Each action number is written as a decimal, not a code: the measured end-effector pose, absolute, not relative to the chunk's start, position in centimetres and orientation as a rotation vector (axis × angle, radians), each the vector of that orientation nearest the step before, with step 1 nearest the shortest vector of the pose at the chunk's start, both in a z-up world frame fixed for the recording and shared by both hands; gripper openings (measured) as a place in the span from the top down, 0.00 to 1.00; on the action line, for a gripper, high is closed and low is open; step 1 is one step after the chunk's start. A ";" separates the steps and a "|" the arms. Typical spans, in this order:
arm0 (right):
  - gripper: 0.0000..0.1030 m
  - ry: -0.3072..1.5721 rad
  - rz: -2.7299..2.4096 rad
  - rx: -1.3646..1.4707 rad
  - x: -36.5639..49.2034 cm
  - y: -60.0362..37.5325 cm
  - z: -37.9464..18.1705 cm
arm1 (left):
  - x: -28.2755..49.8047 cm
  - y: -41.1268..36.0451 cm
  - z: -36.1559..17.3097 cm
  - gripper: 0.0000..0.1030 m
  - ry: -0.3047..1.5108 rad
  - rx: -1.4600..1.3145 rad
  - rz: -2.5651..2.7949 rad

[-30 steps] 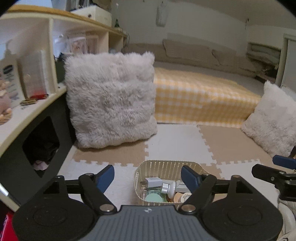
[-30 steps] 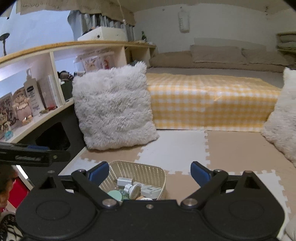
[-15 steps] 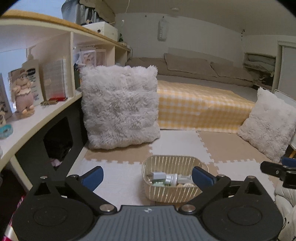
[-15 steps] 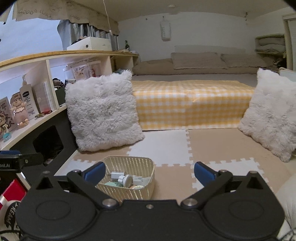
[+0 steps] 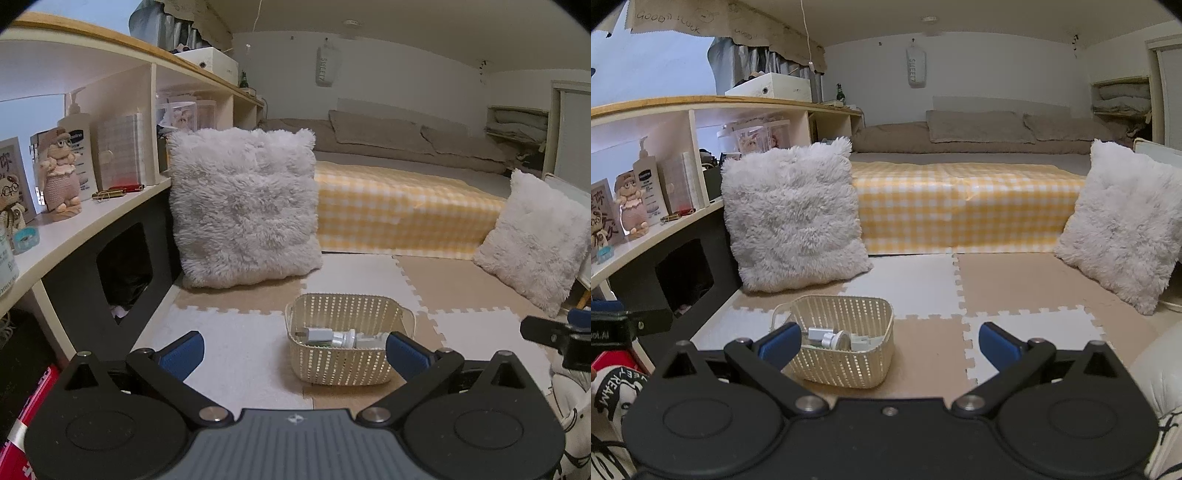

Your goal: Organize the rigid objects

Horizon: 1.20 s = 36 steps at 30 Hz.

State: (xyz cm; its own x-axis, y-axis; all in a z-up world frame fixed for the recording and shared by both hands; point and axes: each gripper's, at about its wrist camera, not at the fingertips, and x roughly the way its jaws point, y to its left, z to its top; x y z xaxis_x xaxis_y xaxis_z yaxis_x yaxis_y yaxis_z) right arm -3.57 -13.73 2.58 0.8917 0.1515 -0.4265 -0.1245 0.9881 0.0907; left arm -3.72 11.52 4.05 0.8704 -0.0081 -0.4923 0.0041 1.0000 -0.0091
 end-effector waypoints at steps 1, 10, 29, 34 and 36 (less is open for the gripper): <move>0.00 0.445 0.141 0.058 -3.6 -13.8 2.6 | -3.8 11.5 4.0 0.00 0.513 -0.007 -0.004; 0.00 0.456 0.124 0.045 -3.8 -13.8 2.1 | -3.9 11.0 3.5 0.00 0.517 0.019 0.011; 0.00 0.466 0.120 0.040 -3.7 -13.8 1.7 | -3.8 10.9 3.3 0.00 0.524 0.033 0.014; 0.00 0.466 0.119 0.039 -3.7 -13.8 1.7 | -3.8 10.9 3.3 0.00 0.523 0.035 0.015; 0.00 0.466 0.120 0.039 -3.7 -13.8 1.7 | -3.8 10.9 3.3 0.00 0.523 0.034 0.014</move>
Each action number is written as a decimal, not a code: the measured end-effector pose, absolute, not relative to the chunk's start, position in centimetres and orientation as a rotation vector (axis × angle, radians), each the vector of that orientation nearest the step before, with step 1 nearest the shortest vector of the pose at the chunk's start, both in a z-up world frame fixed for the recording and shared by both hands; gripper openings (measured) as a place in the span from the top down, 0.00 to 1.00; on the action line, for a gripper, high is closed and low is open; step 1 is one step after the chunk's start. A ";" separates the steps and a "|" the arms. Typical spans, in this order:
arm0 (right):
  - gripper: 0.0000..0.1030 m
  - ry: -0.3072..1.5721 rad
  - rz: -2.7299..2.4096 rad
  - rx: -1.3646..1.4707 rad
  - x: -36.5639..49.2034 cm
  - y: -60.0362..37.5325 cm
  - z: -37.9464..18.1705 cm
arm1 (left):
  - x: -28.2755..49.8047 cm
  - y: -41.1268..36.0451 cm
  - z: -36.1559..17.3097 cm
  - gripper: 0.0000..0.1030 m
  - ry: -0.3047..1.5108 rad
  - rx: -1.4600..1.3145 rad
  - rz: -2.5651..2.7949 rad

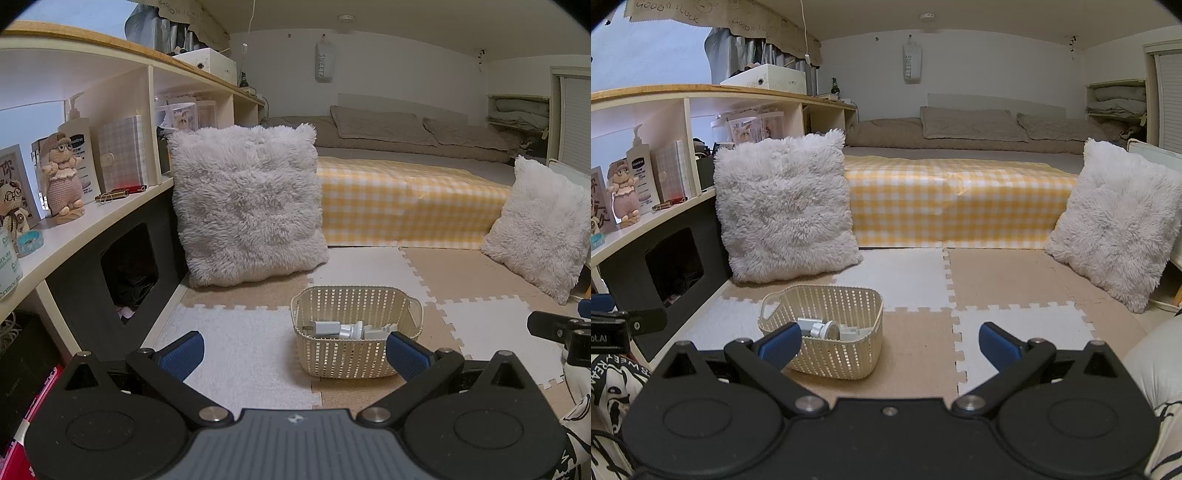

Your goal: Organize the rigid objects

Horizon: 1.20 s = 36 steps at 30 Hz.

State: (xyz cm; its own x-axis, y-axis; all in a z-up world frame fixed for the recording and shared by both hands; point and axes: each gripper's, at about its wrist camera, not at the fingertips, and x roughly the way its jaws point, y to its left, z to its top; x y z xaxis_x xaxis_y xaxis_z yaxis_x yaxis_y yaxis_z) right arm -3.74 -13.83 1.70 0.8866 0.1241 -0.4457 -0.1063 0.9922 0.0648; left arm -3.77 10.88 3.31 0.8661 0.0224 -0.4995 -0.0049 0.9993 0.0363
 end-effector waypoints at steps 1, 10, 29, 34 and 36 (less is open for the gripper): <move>0.00 0.466 0.120 0.039 -3.7 -13.8 1.7 | -3.8 10.9 3.3 0.00 0.523 0.034 0.014; 0.00 0.466 0.118 0.036 -3.8 -13.8 1.6 | -3.8 10.9 3.3 0.00 0.523 0.036 0.015; 0.00 0.466 0.118 0.035 -3.8 -14.0 1.6 | -3.8 10.9 3.3 0.00 0.523 0.036 0.014; 0.00 0.466 0.119 0.034 -3.8 -14.0 1.6 | -3.8 10.8 3.3 0.00 0.524 0.036 0.015; 0.00 0.465 0.119 0.035 -3.8 -14.0 1.6 | -3.8 10.8 3.2 0.00 0.523 0.036 0.015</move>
